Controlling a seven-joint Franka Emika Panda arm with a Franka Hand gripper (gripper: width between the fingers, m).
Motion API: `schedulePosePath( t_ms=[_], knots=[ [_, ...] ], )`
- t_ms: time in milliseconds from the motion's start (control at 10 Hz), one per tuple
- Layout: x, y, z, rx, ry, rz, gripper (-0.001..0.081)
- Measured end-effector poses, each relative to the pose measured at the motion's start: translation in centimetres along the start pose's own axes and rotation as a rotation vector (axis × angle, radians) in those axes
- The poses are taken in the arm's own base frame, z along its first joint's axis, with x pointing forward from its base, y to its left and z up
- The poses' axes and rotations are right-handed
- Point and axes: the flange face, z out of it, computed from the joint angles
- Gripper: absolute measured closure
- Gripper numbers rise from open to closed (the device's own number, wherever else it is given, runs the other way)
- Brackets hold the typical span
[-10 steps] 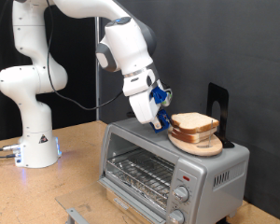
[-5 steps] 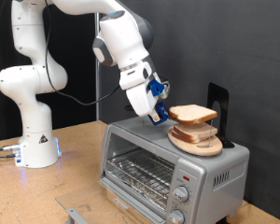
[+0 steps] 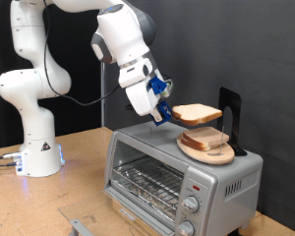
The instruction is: Make a piece of toast with the oven
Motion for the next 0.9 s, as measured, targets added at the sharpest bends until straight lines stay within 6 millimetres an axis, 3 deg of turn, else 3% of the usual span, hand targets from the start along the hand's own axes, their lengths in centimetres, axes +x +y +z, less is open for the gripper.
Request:
schedulePosePath(
  t_ms=[200, 900],
  knots=[
    [-0.8, 1.6, -0.2, 0.004, 0.012, -0.014, 0.0405],
    [-6.2, 10.9, -5.2, 0.05, -0.005, 0.023, 0.0405]
  ],
)
